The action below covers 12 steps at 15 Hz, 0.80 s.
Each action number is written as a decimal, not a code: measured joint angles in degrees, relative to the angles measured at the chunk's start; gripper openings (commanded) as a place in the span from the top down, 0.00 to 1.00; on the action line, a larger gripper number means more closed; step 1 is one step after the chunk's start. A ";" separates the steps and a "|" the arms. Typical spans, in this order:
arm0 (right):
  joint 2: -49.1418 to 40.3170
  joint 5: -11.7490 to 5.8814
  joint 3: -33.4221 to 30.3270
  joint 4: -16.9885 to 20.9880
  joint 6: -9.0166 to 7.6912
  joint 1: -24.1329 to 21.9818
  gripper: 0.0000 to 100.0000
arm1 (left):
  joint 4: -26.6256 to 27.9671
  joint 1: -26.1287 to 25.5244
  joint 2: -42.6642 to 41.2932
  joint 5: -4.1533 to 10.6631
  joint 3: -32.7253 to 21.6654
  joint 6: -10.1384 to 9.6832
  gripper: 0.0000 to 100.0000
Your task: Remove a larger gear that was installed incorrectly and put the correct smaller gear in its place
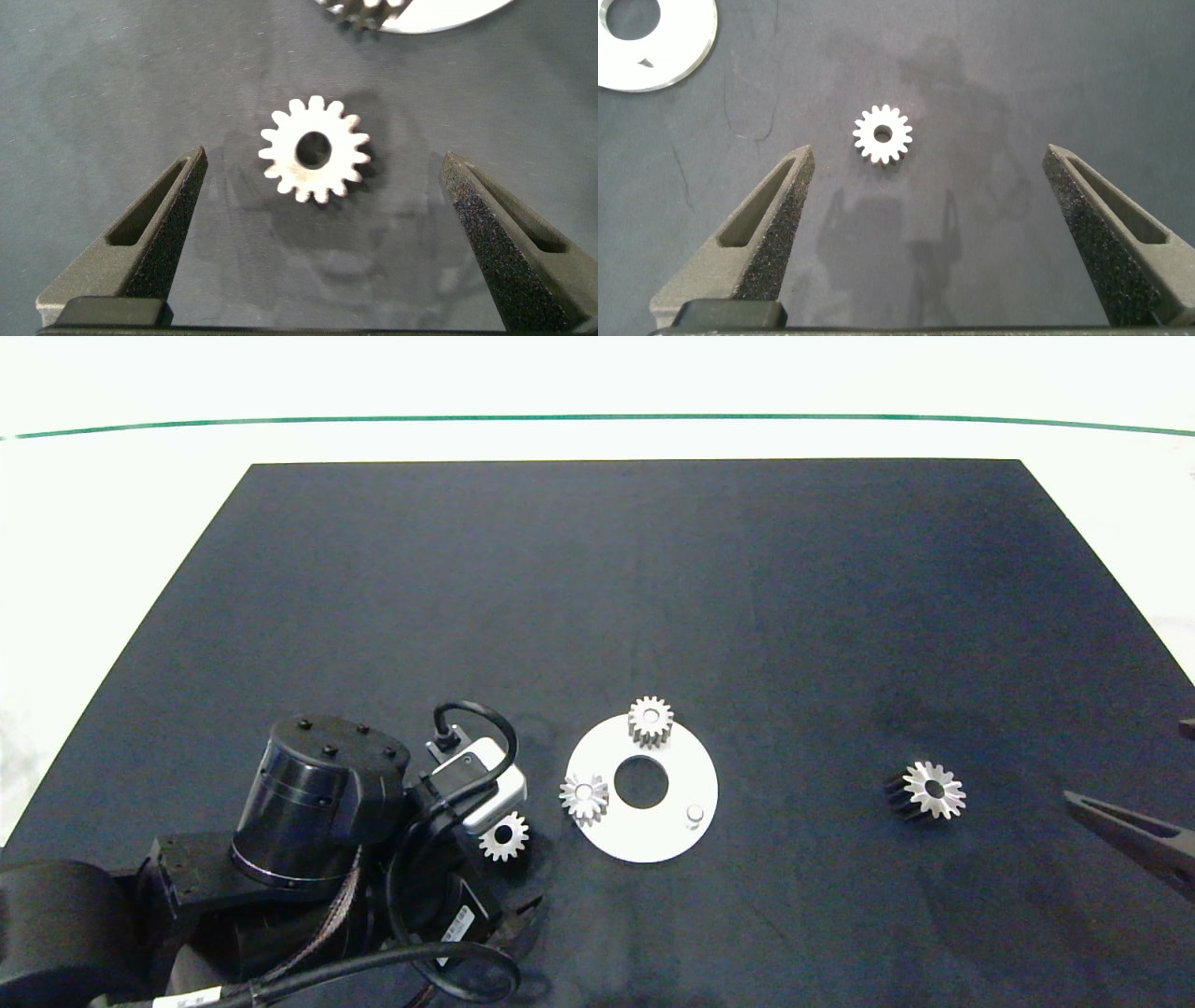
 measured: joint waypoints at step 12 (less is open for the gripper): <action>-0.55 0.00 0.00 0.02 0.00 0.00 0.00 | -2.97 -0.80 2.71 2.15 0.06 -0.39 0.13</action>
